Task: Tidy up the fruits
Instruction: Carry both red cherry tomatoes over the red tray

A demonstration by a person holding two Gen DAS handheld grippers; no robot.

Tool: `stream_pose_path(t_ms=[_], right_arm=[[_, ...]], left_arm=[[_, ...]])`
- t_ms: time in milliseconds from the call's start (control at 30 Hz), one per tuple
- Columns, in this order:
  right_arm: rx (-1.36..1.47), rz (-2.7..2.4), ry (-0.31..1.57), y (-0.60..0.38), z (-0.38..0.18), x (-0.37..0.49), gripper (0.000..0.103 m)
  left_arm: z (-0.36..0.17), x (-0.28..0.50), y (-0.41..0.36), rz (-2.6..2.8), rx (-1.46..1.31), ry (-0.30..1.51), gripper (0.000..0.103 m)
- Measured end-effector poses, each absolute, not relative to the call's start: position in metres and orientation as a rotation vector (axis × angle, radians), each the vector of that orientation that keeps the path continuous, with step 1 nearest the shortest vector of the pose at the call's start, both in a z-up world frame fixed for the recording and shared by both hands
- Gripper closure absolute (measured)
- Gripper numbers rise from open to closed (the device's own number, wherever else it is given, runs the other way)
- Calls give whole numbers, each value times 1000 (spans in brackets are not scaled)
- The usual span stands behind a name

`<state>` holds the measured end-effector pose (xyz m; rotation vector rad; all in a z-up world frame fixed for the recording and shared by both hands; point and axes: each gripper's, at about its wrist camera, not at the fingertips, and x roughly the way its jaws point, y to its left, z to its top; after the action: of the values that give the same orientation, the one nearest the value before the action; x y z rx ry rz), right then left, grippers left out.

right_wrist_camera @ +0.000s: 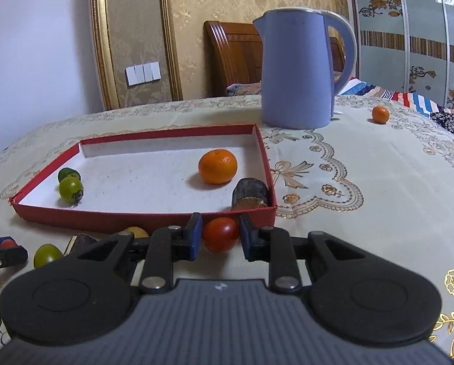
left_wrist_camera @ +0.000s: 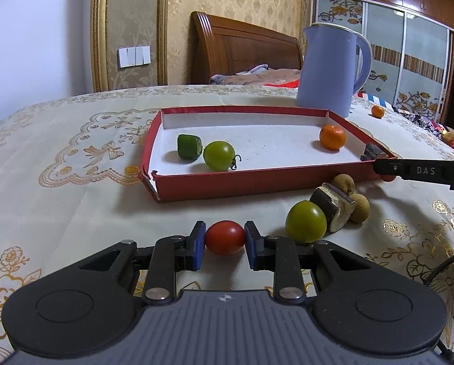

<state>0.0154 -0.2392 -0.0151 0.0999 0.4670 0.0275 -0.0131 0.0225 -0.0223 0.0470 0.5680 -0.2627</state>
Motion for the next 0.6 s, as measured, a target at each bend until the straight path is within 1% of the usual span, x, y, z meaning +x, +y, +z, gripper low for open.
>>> stream_pose_path(t_ms=[600], right_arm=[[114, 19, 425, -241, -12, 10, 78]], left_arm=[[-20, -6, 22, -224, 56, 602, 76]])
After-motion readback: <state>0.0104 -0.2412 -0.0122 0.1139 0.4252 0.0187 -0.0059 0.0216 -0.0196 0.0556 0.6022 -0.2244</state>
